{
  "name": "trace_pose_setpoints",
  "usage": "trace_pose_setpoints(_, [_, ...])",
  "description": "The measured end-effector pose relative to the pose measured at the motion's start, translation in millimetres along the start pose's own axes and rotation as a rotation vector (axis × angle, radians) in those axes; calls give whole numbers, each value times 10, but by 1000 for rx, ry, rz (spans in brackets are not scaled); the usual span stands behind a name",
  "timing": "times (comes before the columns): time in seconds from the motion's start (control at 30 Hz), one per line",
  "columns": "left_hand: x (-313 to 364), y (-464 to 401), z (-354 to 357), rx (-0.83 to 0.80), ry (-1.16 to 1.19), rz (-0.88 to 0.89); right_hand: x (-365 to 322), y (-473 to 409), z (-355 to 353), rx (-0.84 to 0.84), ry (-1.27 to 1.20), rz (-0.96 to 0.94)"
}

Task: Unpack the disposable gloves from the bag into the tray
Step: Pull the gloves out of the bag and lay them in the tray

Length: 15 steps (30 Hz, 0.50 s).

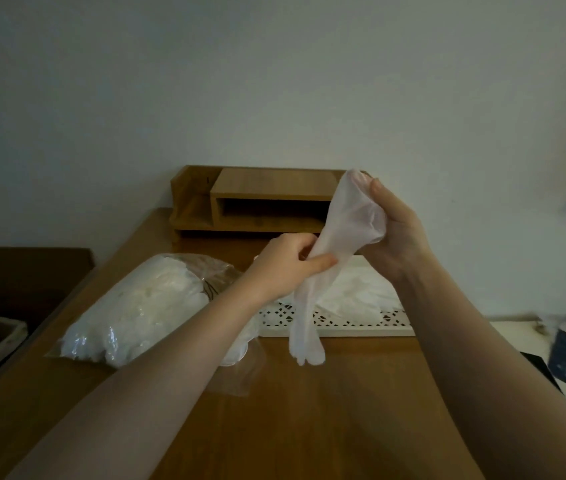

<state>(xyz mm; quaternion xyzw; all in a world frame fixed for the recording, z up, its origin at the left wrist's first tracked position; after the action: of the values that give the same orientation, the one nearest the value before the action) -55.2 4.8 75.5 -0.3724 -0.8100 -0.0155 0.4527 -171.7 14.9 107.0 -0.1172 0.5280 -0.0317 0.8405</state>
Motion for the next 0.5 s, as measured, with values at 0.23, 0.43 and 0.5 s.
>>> trace_pose_setpoints(0.23, [27, -25, -45, 104, -7, 51, 49, 116, -625, 312, -21, 41])
trace_pose_setpoints(0.43, [53, -65, -75, 105, 100, 46, 21, 261, -908, 690, 335, 110])
trace_pose_setpoints(0.5, [-16, -43, 28, 6, 447, -81, -63, 271, -832, 662, 414, 64])
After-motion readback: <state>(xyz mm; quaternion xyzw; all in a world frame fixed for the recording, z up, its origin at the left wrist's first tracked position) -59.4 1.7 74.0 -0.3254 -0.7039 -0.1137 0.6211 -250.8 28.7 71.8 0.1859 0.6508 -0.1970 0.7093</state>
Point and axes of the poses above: each hand's wrist, its own y-axis away from the middle knuckle, its own z-axis out of the palm, x = y × z, the point moved 8 cm from there along -y, towards the middle knuckle, and after that the axes turned 7 degrees about z, right-handed, at the moved point
